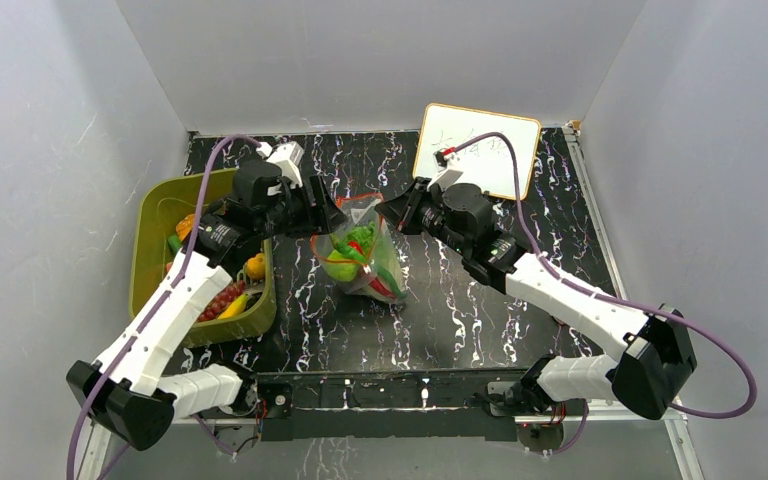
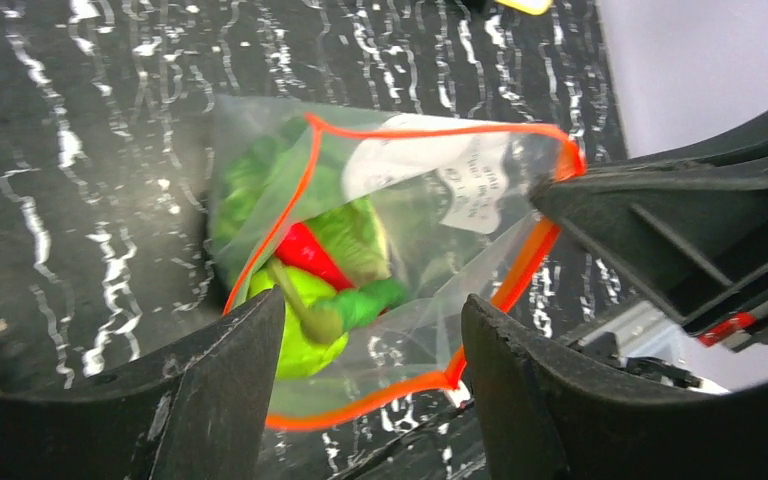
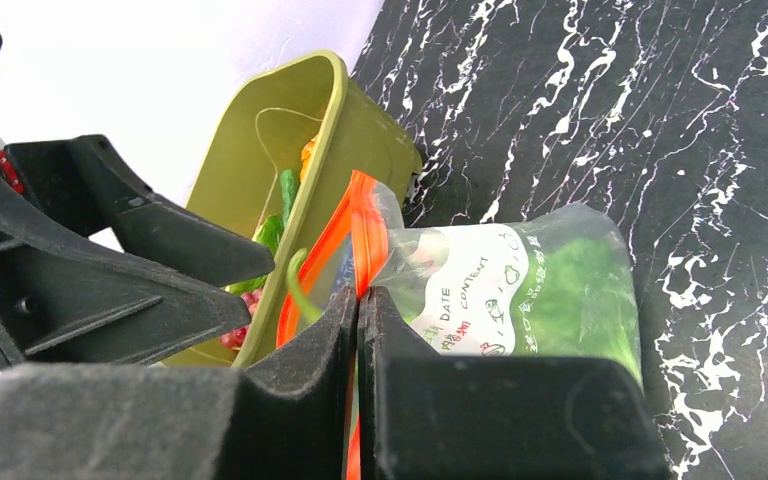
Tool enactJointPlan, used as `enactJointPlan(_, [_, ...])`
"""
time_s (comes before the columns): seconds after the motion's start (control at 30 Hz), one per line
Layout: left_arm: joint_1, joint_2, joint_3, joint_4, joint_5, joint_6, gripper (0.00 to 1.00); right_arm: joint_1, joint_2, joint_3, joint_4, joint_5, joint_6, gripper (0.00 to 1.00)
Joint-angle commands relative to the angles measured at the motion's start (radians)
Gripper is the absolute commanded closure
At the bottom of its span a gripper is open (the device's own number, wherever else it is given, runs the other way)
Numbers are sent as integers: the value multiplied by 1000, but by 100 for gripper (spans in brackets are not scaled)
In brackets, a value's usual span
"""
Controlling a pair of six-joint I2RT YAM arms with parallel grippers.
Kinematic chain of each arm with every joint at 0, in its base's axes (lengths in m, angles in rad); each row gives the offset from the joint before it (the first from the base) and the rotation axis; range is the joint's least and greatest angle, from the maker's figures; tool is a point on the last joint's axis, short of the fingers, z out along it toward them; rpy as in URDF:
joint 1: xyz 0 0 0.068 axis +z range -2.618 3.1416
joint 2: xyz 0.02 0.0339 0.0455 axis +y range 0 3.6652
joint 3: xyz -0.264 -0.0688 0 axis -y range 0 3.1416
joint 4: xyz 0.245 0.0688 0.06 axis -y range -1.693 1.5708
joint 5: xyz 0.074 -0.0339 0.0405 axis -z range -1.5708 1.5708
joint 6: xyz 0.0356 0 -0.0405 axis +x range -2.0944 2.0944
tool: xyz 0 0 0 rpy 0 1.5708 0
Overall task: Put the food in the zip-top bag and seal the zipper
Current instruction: Adjust the zipper food storage bag at the center of the board.
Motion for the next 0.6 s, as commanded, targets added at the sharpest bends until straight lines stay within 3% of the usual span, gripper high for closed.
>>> enactJointPlan(0.0, [-3,-34,41,-158,-127,77,38,-20,-44,23,50,8,-7,100])
enactJointPlan(0.27, [-3,-78,2,-255,-223,75,47,-54,-50,15,49,-5,7,100])
enactJointPlan(0.57, [-3,-62,-94,-33,-170,78,48,-62,-79,-8,86,-57,-4,100])
